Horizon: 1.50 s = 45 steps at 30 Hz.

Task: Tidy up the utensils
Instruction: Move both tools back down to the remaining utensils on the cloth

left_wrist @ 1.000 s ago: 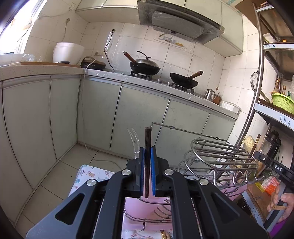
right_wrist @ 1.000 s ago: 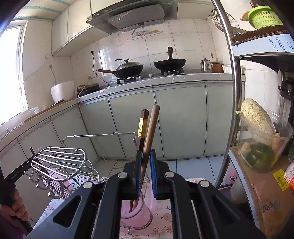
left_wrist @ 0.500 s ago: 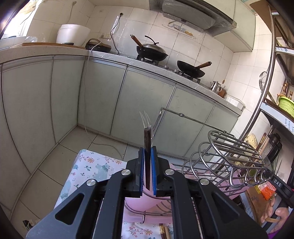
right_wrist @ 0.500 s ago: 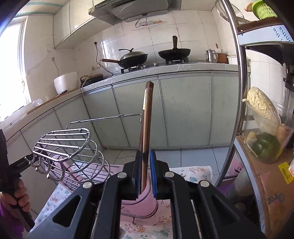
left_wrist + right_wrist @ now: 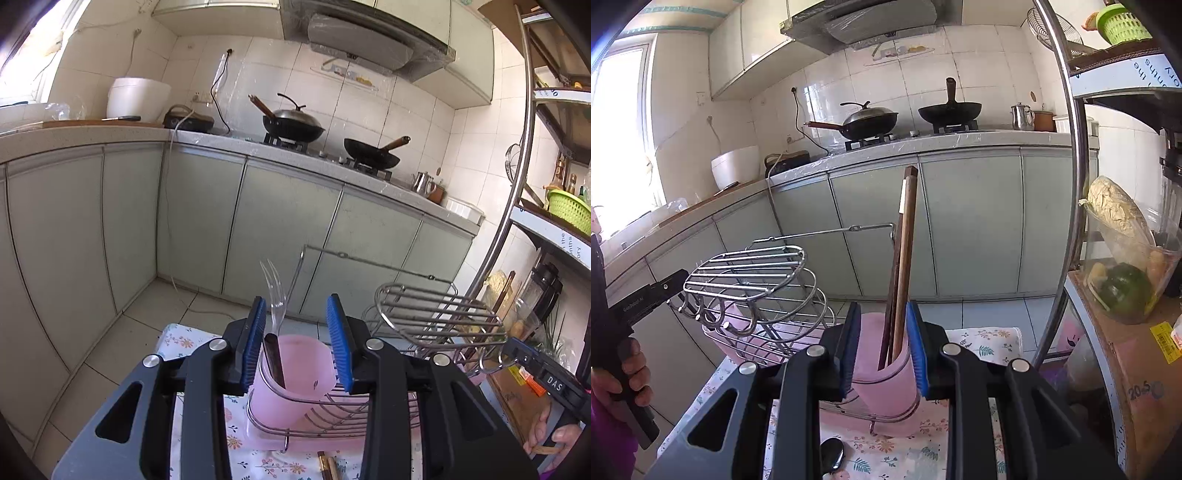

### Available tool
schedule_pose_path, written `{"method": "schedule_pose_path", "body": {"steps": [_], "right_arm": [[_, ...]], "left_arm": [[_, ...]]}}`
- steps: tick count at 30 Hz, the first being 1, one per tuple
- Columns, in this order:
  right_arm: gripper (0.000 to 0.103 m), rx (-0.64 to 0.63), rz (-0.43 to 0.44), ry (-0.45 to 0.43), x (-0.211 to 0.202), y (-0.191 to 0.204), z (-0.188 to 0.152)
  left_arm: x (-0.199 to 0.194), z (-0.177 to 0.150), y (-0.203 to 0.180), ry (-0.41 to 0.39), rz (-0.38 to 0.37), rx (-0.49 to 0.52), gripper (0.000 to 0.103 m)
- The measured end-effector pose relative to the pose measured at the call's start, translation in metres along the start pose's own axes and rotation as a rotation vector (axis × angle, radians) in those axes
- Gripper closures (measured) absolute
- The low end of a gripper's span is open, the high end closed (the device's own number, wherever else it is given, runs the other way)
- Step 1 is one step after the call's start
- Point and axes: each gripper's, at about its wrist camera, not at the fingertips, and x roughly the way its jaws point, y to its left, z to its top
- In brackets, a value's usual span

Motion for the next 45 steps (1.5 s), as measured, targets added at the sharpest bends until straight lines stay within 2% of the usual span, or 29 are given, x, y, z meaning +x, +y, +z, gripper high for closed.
{"method": "schedule_pose_path", "body": {"steps": [7, 9, 12, 17, 23, 27, 30, 32, 36, 40, 45], "right_arm": [[0.079, -0.037, 0.006, -0.059, -0.030, 0.012, -0.012], [0.079, -0.071, 0.009, -0.050, -0.035, 0.020, -0.019], [0.079, -0.119, 0.014, 0.009, -0.033, 0.031, -0.032], [0.079, -0.099, 0.009, 0.087, -0.023, 0.039, -0.062], [0.079, 0.073, 0.122, 0.297, 0.010, 0.026, -0.092], [0.080, 0.160, 0.162, 0.419, 0.029, 0.018, -0.110], [0.080, 0.187, 0.175, 0.458, 0.036, 0.016, -0.121], [0.080, 0.196, 0.183, 0.478, 0.040, 0.016, -0.126], [0.080, 0.201, 0.188, 0.493, 0.045, 0.016, -0.131], [0.080, 0.212, 0.188, 0.501, 0.047, 0.014, -0.133], [0.080, 0.220, 0.189, 0.512, 0.051, 0.010, -0.136]], "left_arm": [[-0.023, -0.005, 0.004, -0.001, 0.006, -0.022, 0.068], [-0.028, -0.012, 0.004, 0.019, 0.007, -0.018, 0.068], [-0.033, -0.026, 0.002, 0.065, 0.002, 0.000, 0.068], [-0.027, -0.057, -0.003, 0.204, -0.043, 0.017, 0.068], [0.001, -0.103, -0.005, 0.421, -0.097, -0.016, 0.069], [0.022, -0.126, -0.006, 0.550, -0.125, -0.048, 0.081], [0.041, -0.140, -0.011, 0.647, -0.131, -0.069, 0.091], [0.053, -0.146, -0.013, 0.694, -0.137, -0.081, 0.091], [0.071, -0.155, -0.023, 0.748, -0.133, -0.069, 0.092], [0.085, -0.166, -0.030, 0.788, -0.084, -0.025, 0.092], [0.094, -0.177, -0.041, 0.799, -0.047, 0.031, 0.092]]}}
